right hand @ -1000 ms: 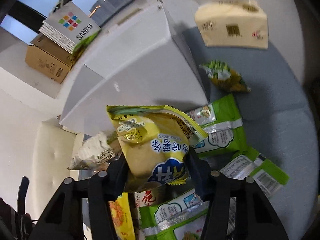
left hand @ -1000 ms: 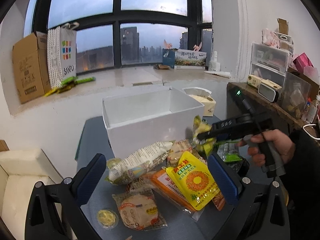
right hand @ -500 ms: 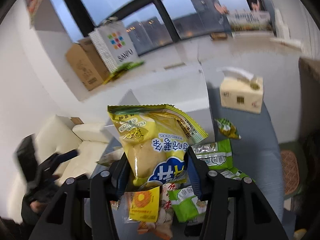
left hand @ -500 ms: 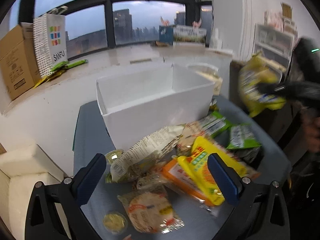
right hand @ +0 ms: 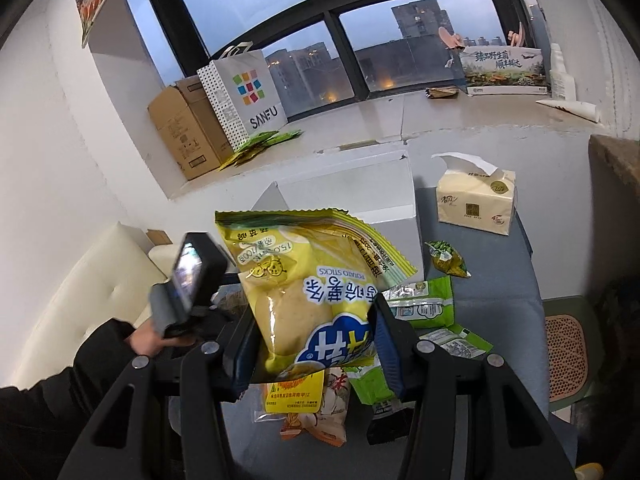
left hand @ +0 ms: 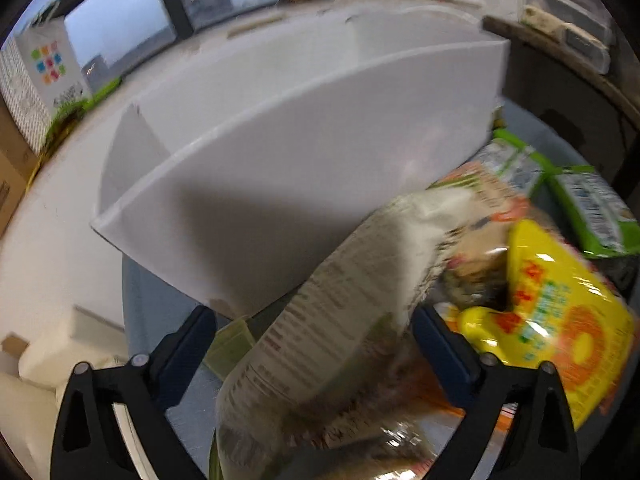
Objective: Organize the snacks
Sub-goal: 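Grasp the white snack bag with the left gripper while the right holds the yellow bag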
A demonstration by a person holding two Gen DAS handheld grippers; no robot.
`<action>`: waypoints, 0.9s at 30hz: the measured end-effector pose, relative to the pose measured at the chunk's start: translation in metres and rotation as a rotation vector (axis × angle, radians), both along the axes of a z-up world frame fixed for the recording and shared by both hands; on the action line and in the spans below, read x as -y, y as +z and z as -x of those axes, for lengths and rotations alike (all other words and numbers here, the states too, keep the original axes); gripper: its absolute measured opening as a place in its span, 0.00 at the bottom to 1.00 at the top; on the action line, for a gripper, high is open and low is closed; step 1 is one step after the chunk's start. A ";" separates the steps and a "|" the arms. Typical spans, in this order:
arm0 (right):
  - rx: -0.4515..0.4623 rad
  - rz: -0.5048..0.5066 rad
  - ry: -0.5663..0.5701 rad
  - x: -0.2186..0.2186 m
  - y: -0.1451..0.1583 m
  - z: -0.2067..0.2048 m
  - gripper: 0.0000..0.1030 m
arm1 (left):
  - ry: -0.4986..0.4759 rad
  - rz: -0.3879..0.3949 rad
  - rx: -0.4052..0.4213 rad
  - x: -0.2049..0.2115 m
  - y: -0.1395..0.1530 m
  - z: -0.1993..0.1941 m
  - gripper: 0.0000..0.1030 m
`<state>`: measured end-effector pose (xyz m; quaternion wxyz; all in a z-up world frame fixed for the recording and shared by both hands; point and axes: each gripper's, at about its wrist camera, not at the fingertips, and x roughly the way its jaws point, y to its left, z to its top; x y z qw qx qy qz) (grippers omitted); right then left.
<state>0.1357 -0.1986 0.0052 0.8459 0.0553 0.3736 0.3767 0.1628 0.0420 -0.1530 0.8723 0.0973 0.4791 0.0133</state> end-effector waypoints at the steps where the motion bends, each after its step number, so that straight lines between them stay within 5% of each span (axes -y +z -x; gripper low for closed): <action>1: -0.001 0.004 0.000 0.000 -0.001 0.000 0.54 | -0.005 0.019 -0.002 -0.001 0.000 -0.001 0.83; 2: -0.002 0.010 0.001 -0.001 -0.002 0.000 0.54 | -0.015 0.049 -0.002 -0.001 0.003 -0.001 0.69; 5: -0.011 0.012 0.006 -0.002 -0.006 0.001 0.54 | -0.031 0.047 -0.004 0.006 0.007 0.003 0.49; 13: -0.022 0.026 0.013 -0.005 -0.011 0.002 0.54 | -0.050 0.091 0.069 0.018 0.038 0.040 0.41; 27: 0.010 0.048 0.007 -0.019 -0.006 -0.005 0.54 | 0.034 0.451 0.399 -0.008 0.137 0.100 0.40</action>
